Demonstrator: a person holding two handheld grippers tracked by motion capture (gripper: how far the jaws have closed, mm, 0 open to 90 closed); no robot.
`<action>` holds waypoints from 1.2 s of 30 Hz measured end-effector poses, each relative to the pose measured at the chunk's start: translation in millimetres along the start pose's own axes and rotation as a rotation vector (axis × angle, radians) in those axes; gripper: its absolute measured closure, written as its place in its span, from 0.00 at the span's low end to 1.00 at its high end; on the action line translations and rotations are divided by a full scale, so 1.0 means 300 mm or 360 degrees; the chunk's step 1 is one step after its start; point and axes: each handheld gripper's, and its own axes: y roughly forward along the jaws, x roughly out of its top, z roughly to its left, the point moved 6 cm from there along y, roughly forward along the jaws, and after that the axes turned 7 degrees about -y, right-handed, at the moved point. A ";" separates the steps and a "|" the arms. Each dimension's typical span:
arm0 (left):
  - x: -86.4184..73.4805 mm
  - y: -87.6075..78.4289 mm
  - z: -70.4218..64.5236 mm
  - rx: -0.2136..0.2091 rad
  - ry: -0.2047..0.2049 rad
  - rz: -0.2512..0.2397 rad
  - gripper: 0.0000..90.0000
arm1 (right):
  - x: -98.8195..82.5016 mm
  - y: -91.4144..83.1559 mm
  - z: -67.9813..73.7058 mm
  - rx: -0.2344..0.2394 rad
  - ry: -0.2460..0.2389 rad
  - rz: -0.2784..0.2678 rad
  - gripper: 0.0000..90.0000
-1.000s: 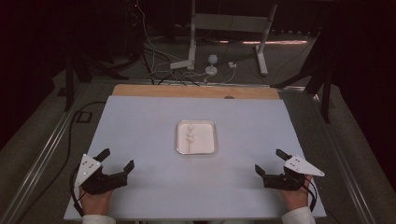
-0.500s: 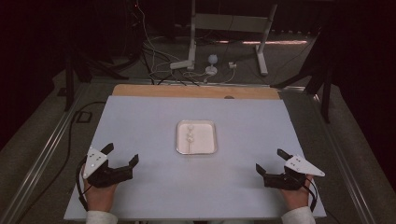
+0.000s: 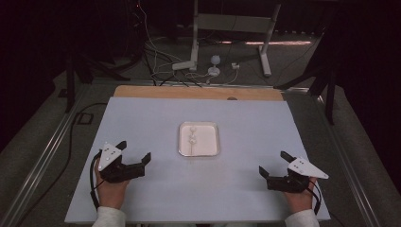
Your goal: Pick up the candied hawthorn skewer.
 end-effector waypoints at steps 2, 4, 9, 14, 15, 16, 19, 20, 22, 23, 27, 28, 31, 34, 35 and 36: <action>0.000 0.011 -0.008 -0.0015 -0.0005 0.0010 0.02 | 0.000 0.001 0.001 0.0002 0.0001 0.0001 0.00; 0.001 0.016 -0.011 -0.0019 -0.0005 0.0017 0.02 | 0.000 0.001 0.001 0.0003 0.0001 0.0002 0.00; -0.003 0.054 -0.024 -0.0038 -0.0030 0.0042 0.02 | -0.002 0.002 0.002 0.0000 -0.0001 0.0009 0.00; -0.004 0.083 -0.040 -0.0062 -0.0024 0.0059 0.02 | -0.003 0.003 0.003 0.0001 -0.0001 0.0012 0.00; -0.003 0.088 -0.044 -0.0069 -0.0027 0.0063 0.02 | -0.003 0.004 0.003 0.0001 -0.0002 0.0013 0.00; -0.002 0.094 -0.048 -0.0074 -0.0027 0.0067 0.02 | -0.003 0.004 0.003 0.0001 -0.0002 0.0013 0.00; 0.002 0.115 -0.059 -0.0096 -0.0028 0.0064 0.02 | -0.003 0.006 0.004 0.0001 -0.0005 0.0015 0.00; 0.002 0.115 -0.059 -0.0096 -0.0028 0.0064 0.02 | -0.004 0.007 0.004 -0.0001 -0.0007 0.0019 0.00; 0.002 0.132 -0.066 -0.0108 -0.0028 0.0069 0.02 | -0.004 0.008 0.005 -0.0001 -0.0011 0.0024 0.00; 0.002 0.142 -0.071 -0.0114 -0.0029 0.0070 0.02 | -0.004 0.008 0.005 -0.0001 -0.0011 0.0024 0.00; -0.003 0.192 -0.100 -0.0138 -0.0016 0.0098 0.02 | -0.004 0.008 0.004 -0.0001 -0.0011 0.0023 0.00; -0.003 0.192 -0.100 -0.0138 -0.0016 0.0098 0.03 | -0.005 0.008 0.004 -0.0002 -0.0010 0.0024 0.00; -0.014 0.234 -0.123 -0.0141 -0.0008 0.0131 0.04 | -0.006 0.010 0.004 -0.0002 -0.0014 0.0029 0.00; -0.021 0.265 -0.140 -0.0148 -0.0007 0.0154 0.04 | -0.006 0.011 0.006 0.0001 -0.0017 0.0030 0.00; -0.023 0.276 -0.145 -0.0151 -0.0009 0.0160 0.04 | -0.006 0.011 0.007 0.0001 -0.0018 0.0031 0.00; -0.025 0.286 -0.150 -0.0149 -0.0009 0.0169 0.04 | -0.006 0.011 0.007 0.0002 -0.0018 0.0031 0.00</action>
